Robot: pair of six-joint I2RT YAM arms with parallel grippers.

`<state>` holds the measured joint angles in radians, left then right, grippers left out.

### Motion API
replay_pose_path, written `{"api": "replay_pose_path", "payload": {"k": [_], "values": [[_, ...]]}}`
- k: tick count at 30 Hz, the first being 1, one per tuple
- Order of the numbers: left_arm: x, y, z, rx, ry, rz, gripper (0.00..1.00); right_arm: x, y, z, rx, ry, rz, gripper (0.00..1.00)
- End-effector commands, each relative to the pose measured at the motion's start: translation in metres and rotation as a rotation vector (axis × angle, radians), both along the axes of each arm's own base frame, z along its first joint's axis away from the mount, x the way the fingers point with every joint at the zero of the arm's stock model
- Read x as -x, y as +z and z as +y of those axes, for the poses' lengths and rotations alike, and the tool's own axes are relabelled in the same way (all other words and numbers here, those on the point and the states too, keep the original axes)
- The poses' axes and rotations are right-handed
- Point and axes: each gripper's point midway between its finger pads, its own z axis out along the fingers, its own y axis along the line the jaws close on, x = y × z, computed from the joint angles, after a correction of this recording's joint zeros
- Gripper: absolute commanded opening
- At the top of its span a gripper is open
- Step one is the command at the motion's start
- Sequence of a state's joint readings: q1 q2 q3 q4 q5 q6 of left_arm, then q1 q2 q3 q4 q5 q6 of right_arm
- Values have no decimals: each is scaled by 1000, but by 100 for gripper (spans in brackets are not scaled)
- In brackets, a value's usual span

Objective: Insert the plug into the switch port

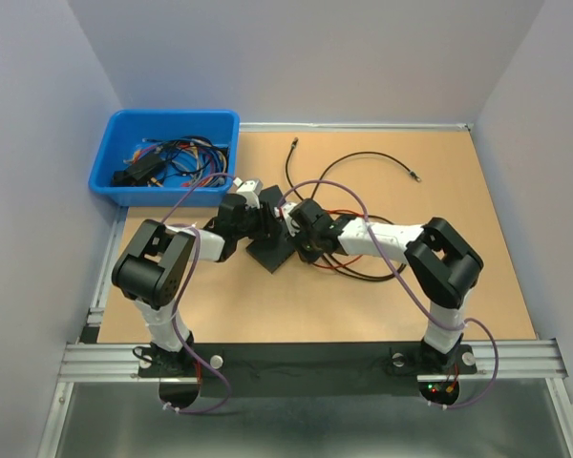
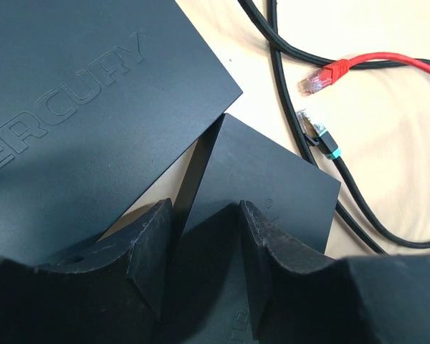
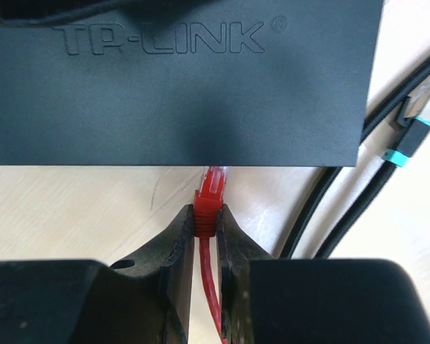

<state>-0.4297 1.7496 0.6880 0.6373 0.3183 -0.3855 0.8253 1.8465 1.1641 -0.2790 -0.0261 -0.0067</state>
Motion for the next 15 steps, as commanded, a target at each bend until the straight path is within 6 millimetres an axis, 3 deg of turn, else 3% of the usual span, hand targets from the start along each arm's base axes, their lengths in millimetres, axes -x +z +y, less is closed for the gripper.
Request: {"api": "replay_pose_path", "payload": {"k": [1,5,7,10,15], "values": [[129,-59,-27,23,-288,467,48,-88,135,109,-530,54,-439,0],[132,-61,-29,23,-303,478,48,-98,117,103,-521,45,-420,0],[132,-61,-29,18,-307,482,48,-105,120,99,-532,40,-428,0],[135,-61,-31,15,-321,487,48,-110,137,98,-548,55,-463,0],[139,-66,-38,-5,-351,501,48,-111,185,106,-597,101,-534,0]]}}
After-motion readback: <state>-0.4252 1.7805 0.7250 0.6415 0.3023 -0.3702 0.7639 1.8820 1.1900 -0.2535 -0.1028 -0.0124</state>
